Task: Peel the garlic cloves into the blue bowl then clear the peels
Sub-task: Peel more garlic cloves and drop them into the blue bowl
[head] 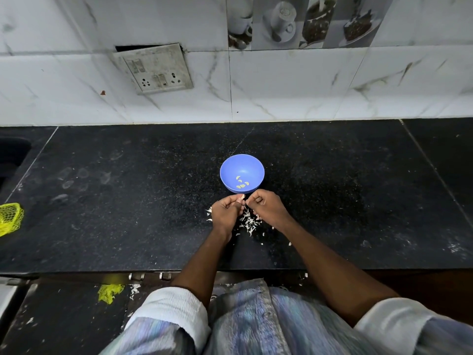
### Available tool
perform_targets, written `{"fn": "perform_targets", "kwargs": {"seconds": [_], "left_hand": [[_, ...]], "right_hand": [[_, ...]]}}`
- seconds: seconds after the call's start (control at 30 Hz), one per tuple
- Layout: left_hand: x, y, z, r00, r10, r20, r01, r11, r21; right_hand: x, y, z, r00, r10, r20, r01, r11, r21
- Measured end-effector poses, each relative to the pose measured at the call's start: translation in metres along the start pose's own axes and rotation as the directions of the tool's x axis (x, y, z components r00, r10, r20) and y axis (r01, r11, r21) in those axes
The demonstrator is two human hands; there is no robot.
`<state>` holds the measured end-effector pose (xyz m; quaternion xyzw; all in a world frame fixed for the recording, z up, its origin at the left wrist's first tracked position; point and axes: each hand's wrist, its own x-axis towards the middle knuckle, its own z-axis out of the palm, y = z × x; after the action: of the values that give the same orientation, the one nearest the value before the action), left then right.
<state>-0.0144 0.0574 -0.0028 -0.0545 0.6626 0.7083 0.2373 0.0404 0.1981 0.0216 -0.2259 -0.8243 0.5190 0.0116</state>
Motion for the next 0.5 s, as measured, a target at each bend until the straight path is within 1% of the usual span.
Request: {"fn": "perform_targets", "kwargs": {"seconds": [0.07, 0.1, 0.2, 0.27, 0.37, 0.5], "left_hand": [[0.0007, -0.0019, -0.002, 0.999, 0.036, 0.002, -0.036, 0.998, 0.051], [0.0018, -0.0027, -0.0031, 0.998, 0.06, 0.006, -0.06, 0.993, 0.098], [0.005, -0.0051, -0.007, 0.989, 0.147, 0.029, -0.149, 0.958, 0.244], [0.0068, -0.0056, -0.0084, 0.981, 0.187, 0.058, -0.196, 0.93, 0.31], [0.0048, -0.0031, -0.006, 0.977, 0.2, 0.074, -0.214, 0.918, 0.335], [0.004, 0.0021, -0.0036, 0.979, 0.196, 0.05, -0.202, 0.937, 0.283]], "right_hand": [[0.0009, 0.0026, -0.0007, 0.999, -0.018, -0.045, 0.017, 1.0, -0.014], [0.0008, 0.0022, -0.0016, 0.998, -0.013, -0.058, 0.014, 1.0, 0.009], [-0.001, -0.0041, -0.005, 0.997, 0.059, -0.047, -0.05, 0.983, 0.179], [-0.0003, -0.0054, -0.0056, 0.997, 0.076, -0.032, -0.067, 0.972, 0.224], [0.0004, -0.0021, -0.0051, 0.996, 0.084, -0.026, -0.075, 0.968, 0.239], [-0.0007, 0.0004, -0.0057, 0.996, 0.084, 0.004, -0.083, 0.968, 0.237]]}}
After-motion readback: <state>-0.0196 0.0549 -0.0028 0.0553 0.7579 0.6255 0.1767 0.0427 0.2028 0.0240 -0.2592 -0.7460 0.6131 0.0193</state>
